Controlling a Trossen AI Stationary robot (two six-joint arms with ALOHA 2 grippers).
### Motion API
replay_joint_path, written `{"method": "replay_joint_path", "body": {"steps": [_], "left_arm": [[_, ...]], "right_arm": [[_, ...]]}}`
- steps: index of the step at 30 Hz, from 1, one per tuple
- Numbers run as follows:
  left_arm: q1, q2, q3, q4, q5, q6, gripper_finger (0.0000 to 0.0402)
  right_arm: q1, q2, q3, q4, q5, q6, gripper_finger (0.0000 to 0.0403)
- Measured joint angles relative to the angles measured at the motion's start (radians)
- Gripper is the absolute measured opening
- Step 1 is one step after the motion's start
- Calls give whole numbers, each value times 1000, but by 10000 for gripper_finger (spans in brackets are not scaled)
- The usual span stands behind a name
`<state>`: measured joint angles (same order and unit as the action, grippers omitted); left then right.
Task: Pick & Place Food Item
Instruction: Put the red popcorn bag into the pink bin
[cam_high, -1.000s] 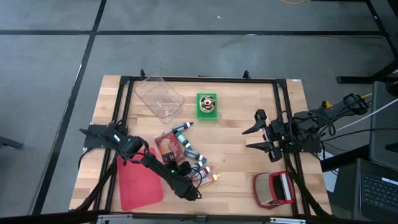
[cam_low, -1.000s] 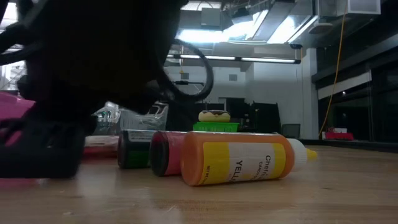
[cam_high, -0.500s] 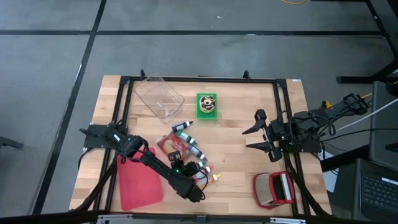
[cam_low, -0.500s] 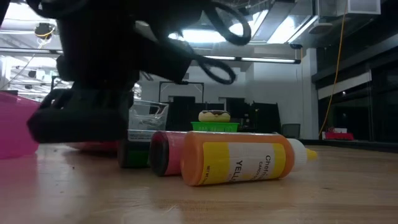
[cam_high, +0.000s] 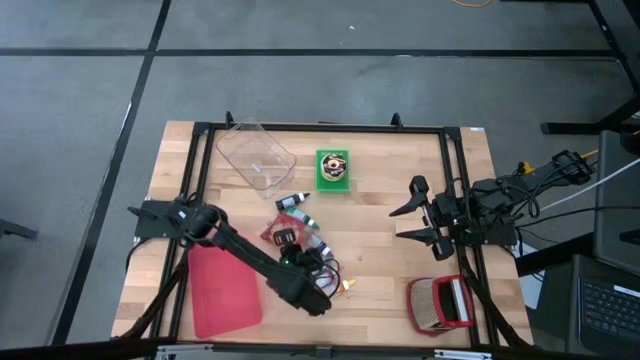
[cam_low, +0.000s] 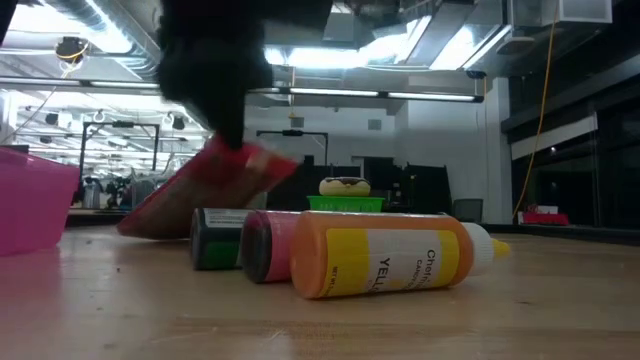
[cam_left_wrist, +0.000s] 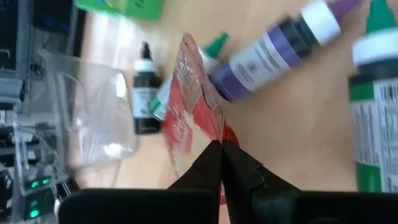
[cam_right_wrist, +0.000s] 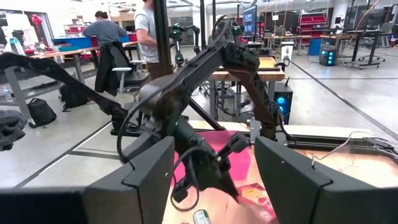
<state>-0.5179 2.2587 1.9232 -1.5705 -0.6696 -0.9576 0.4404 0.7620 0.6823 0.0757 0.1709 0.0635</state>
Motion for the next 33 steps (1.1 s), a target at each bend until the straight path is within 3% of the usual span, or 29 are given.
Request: {"method": "replay_joint_path", "body": {"steps": [14, 25, 33], "left_arm": [[17, -150, 0, -1, -97, 66, 2], [23, -150, -35, 0, -57, 75, 2], [30, -150, -145, 36, 36, 34, 2]], "right_arm": [[0, 0, 0, -1, -4, 0, 226], [0, 0, 0, -1, -6, 1, 226], [0, 0, 0, -2, -7, 1, 226]]}}
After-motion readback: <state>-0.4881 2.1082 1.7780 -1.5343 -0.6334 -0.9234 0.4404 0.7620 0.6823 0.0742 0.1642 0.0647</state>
